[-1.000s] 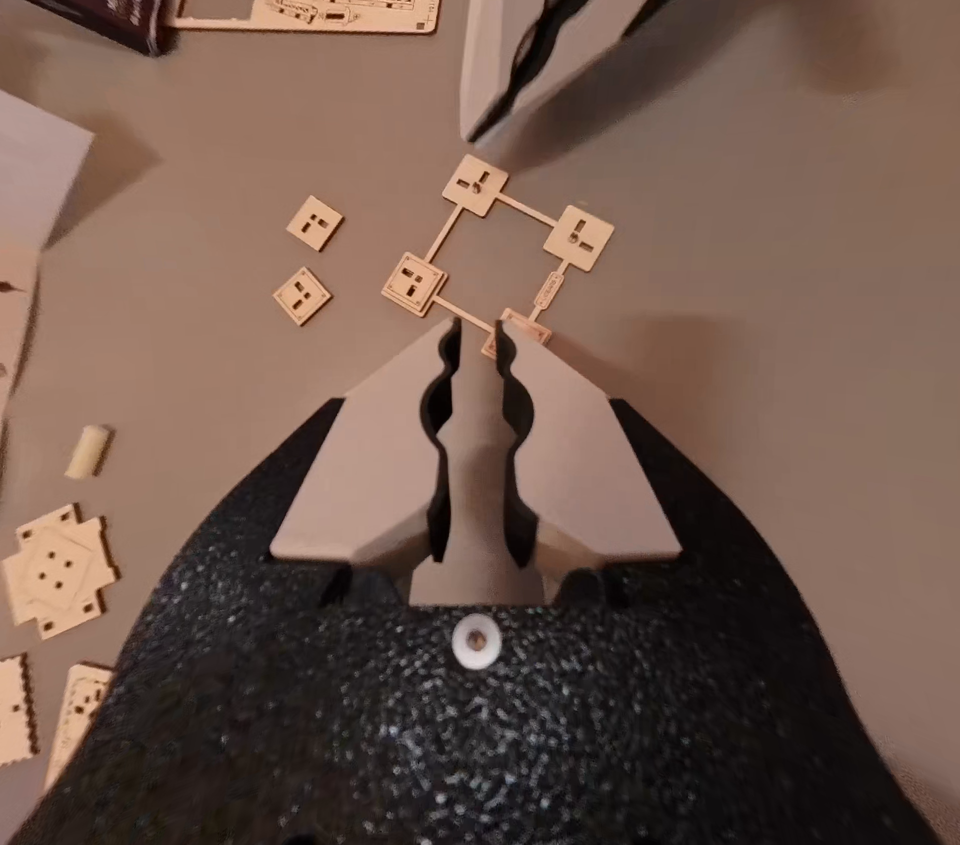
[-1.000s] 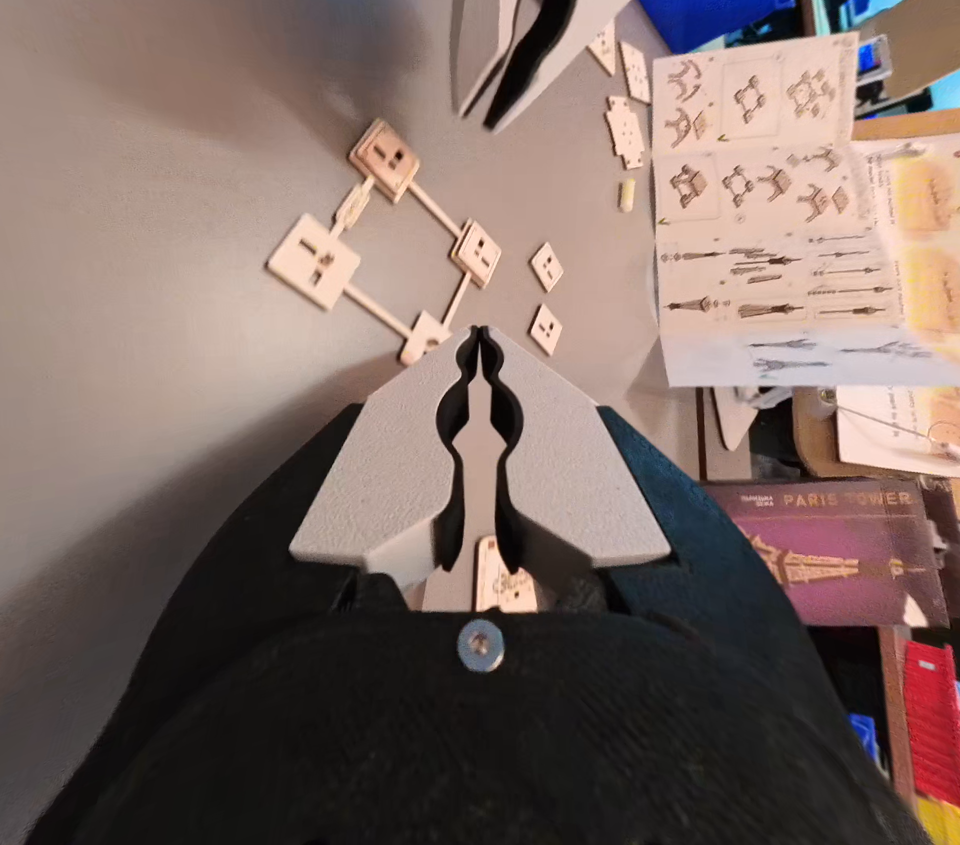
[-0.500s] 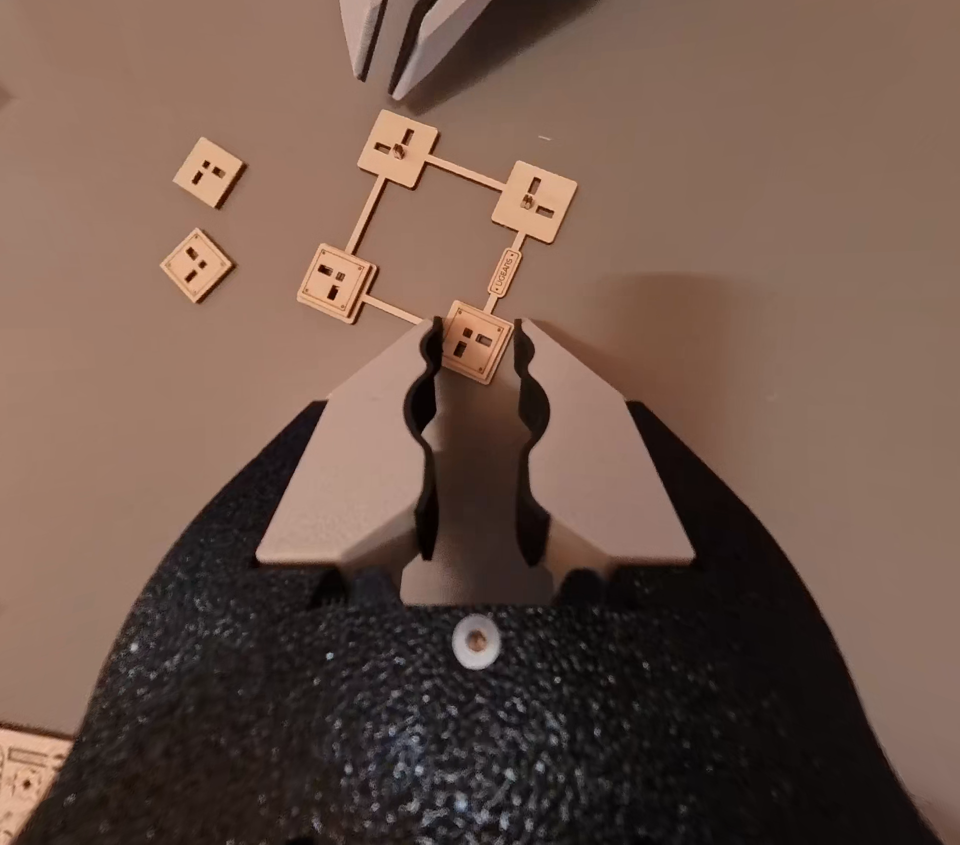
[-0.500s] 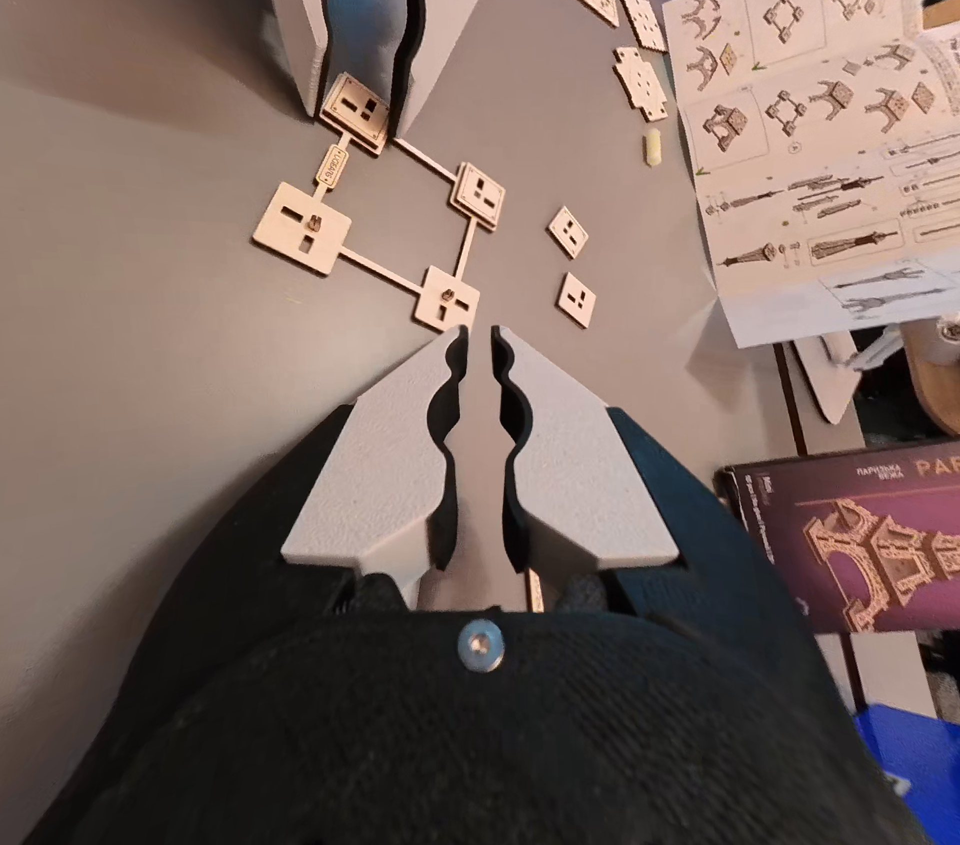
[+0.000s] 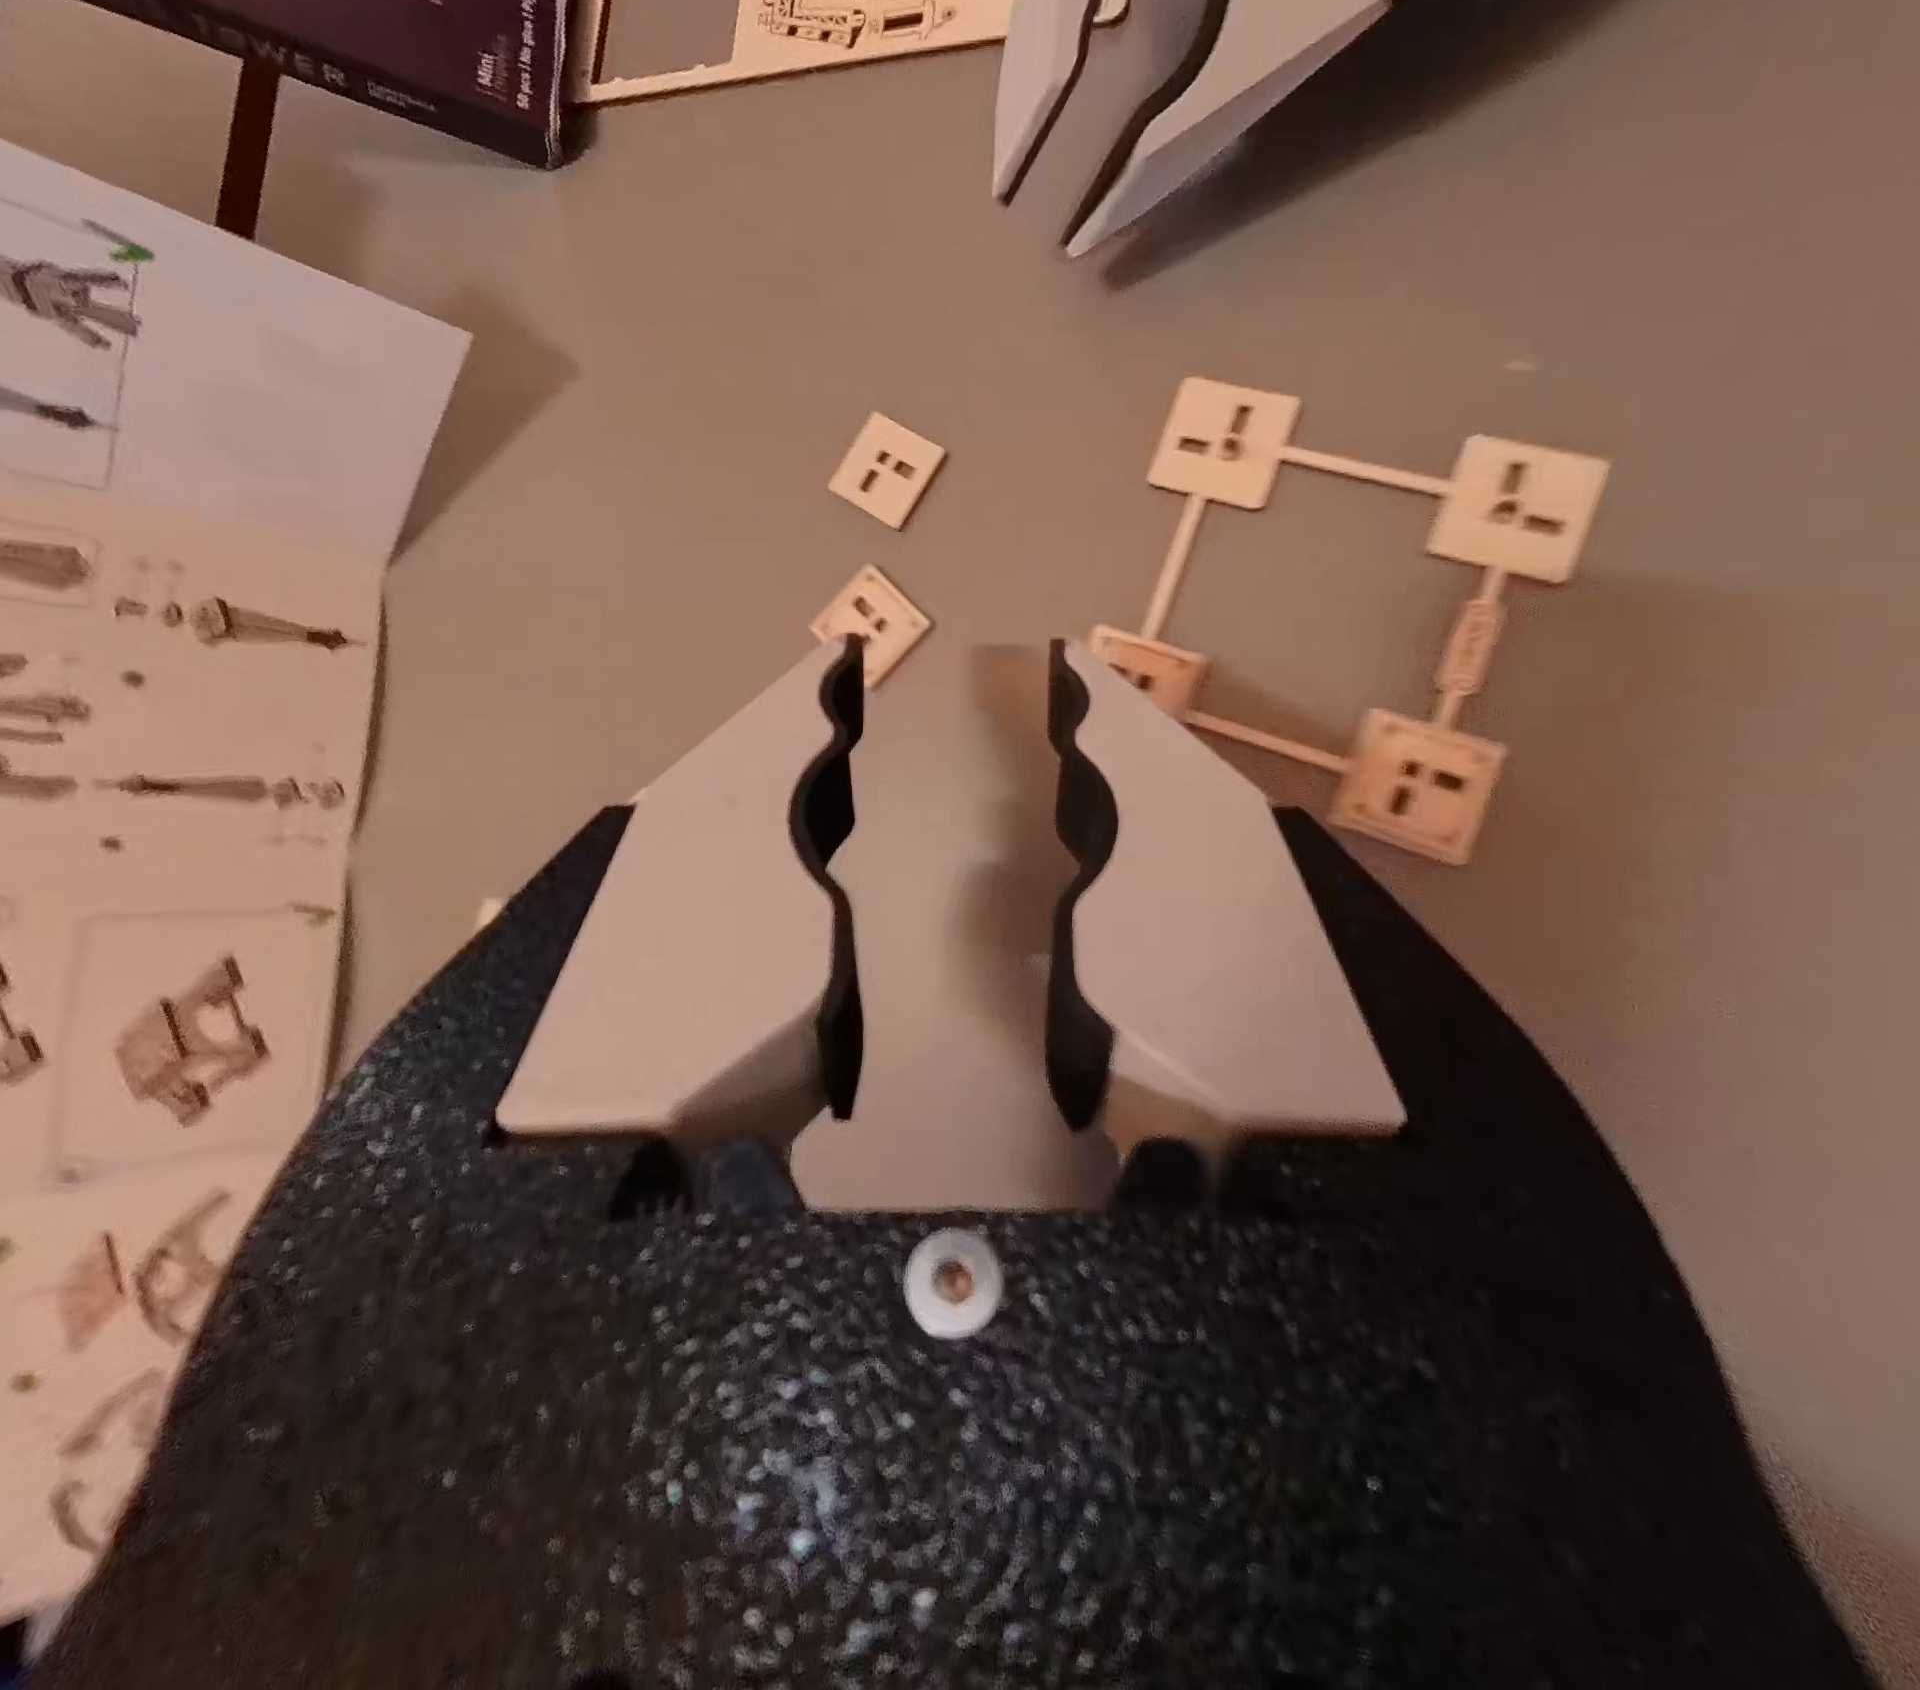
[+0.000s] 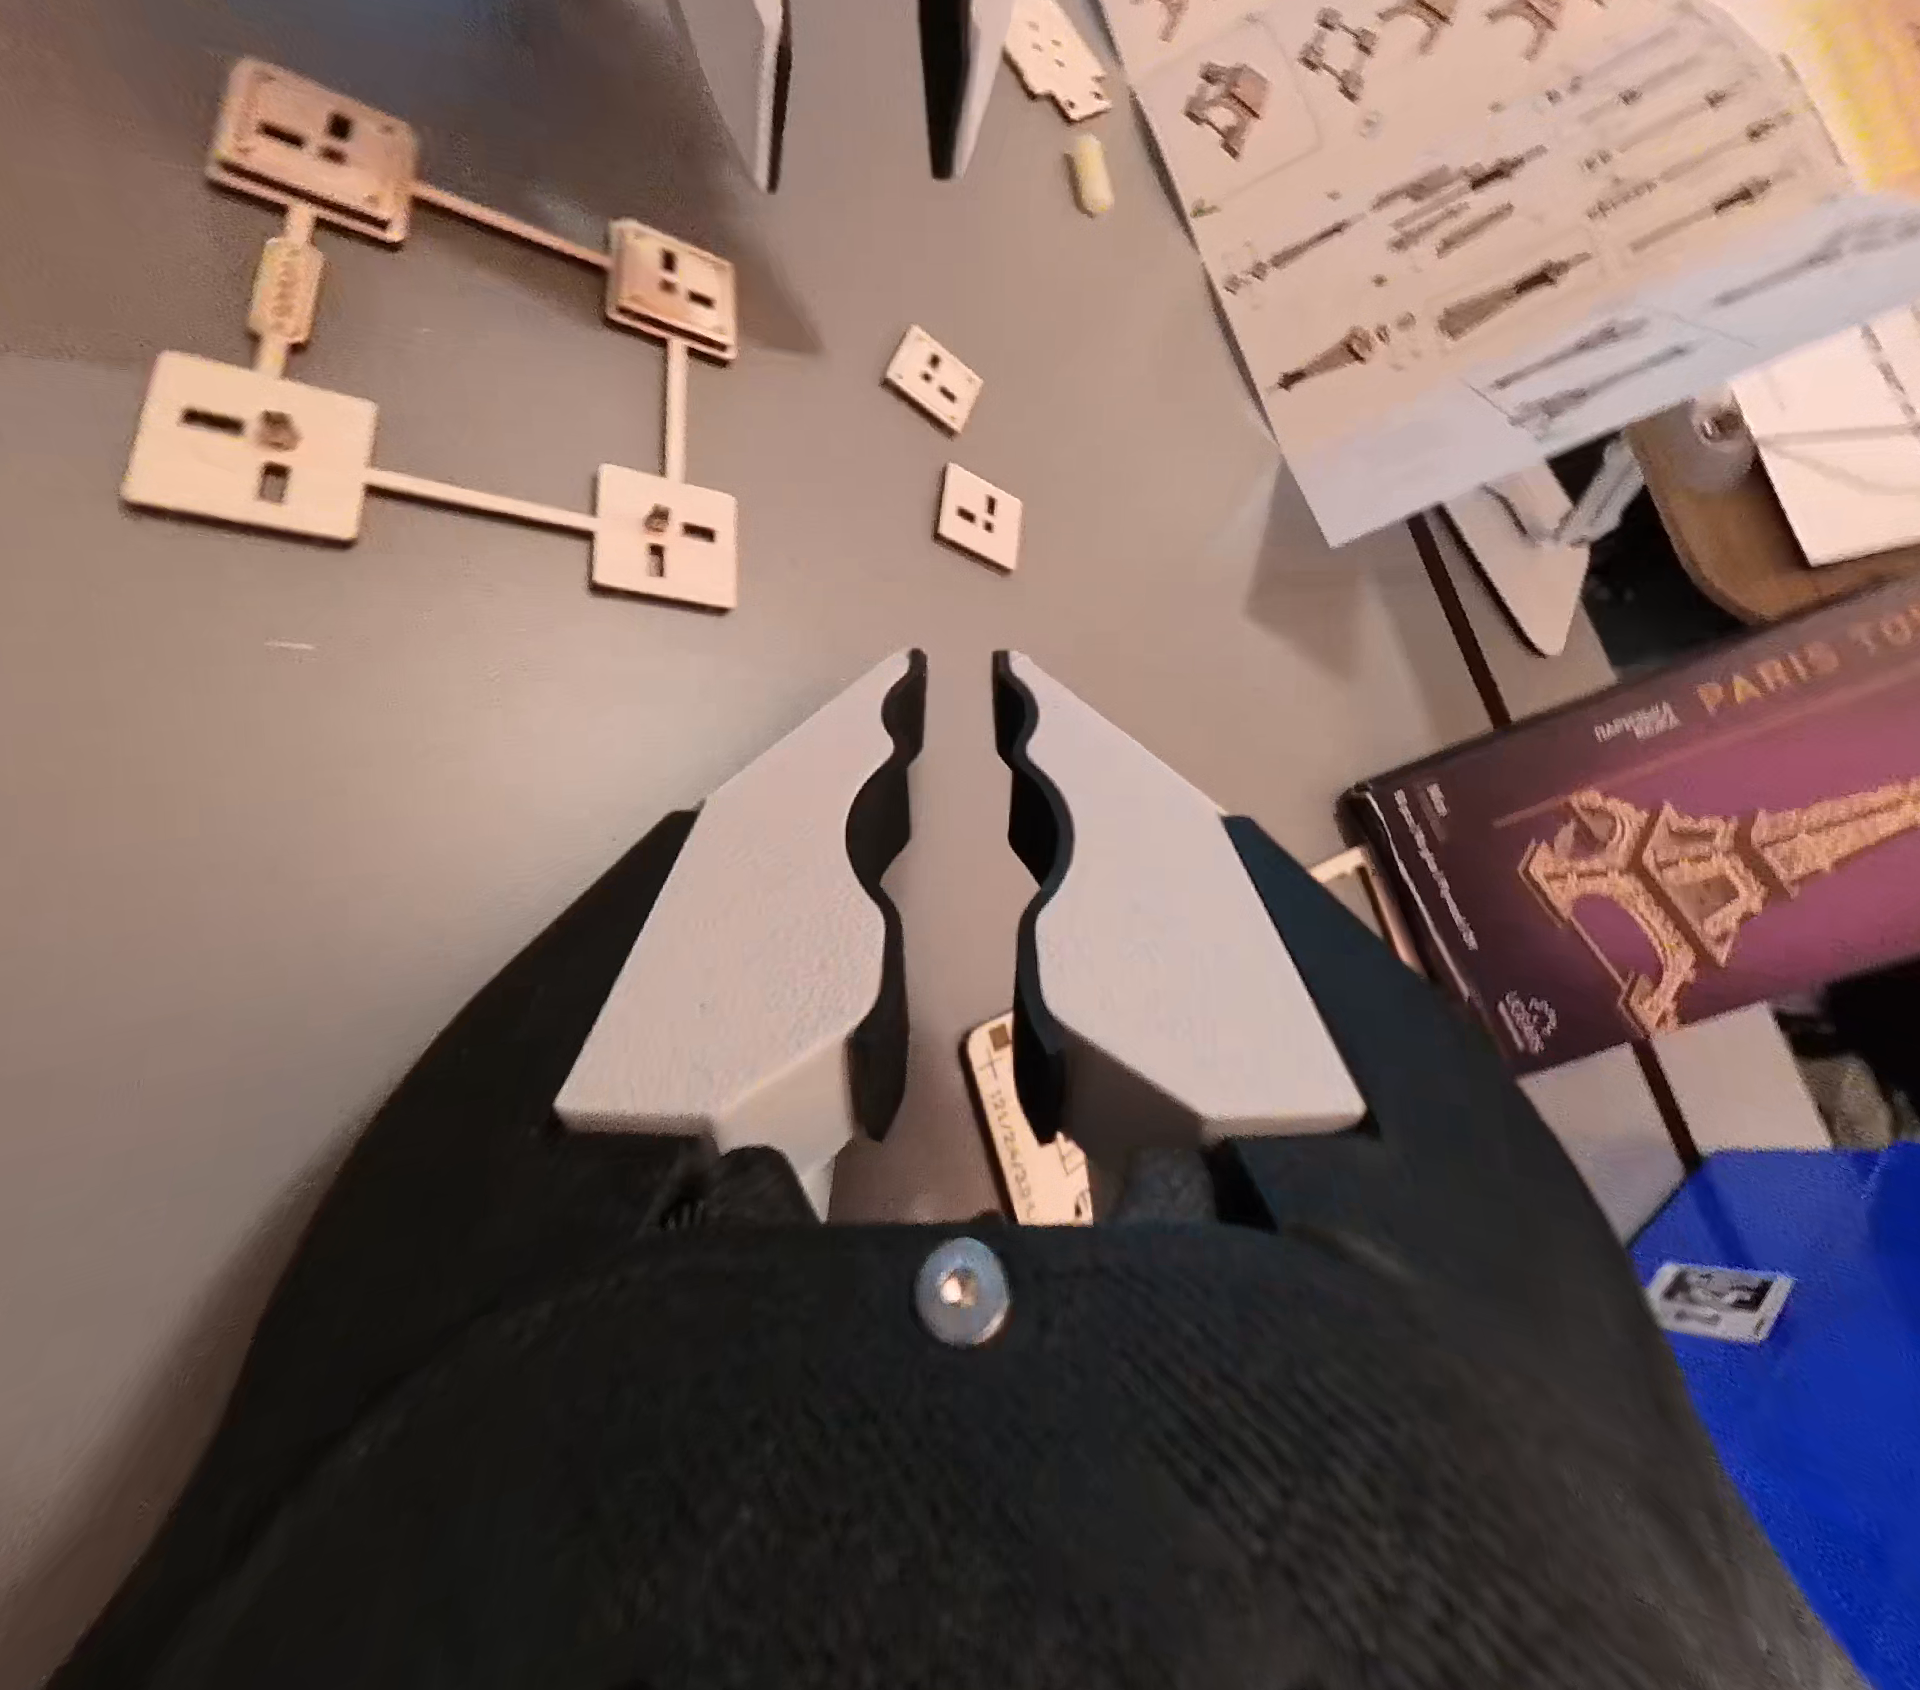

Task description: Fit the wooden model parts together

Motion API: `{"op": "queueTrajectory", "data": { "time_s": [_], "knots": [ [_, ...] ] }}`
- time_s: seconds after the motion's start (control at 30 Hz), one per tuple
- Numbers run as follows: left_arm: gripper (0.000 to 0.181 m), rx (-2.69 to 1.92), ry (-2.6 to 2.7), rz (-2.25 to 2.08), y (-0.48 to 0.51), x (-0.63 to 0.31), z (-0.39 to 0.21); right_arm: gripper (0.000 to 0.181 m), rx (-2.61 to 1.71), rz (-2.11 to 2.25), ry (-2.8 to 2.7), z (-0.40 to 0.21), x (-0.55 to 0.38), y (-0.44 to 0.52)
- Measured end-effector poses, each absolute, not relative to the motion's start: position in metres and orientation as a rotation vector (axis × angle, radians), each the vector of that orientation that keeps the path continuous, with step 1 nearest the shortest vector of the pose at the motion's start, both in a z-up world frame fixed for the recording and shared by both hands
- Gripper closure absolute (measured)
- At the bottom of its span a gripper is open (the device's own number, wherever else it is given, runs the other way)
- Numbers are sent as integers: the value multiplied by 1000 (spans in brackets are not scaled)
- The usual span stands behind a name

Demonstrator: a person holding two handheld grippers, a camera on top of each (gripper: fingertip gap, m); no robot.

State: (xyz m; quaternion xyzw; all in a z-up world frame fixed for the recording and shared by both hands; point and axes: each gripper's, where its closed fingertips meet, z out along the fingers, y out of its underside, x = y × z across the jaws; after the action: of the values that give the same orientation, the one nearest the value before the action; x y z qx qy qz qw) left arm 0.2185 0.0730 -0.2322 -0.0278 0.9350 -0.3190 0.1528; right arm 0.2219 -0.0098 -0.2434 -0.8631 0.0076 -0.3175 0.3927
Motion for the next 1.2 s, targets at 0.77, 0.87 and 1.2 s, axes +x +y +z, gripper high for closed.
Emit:
{"op": "queueTrajectory", "data": {
  "time_s": [0.77, 0.87, 1.2],
  "knots": [
    [159, -45, 2943, -848, 24, 246, -268, 164, -2068, -756, 343, -225, 242, -32],
    [159, -41, 2853, -920, 23, 243, -256, 154, -2005, -656, 421, -217, 240, -31],
    [158, 309, 2428, -1139, 2, 199, -198, 143, -1695, 72, 603, -195, 207, -4]
  ]
}}
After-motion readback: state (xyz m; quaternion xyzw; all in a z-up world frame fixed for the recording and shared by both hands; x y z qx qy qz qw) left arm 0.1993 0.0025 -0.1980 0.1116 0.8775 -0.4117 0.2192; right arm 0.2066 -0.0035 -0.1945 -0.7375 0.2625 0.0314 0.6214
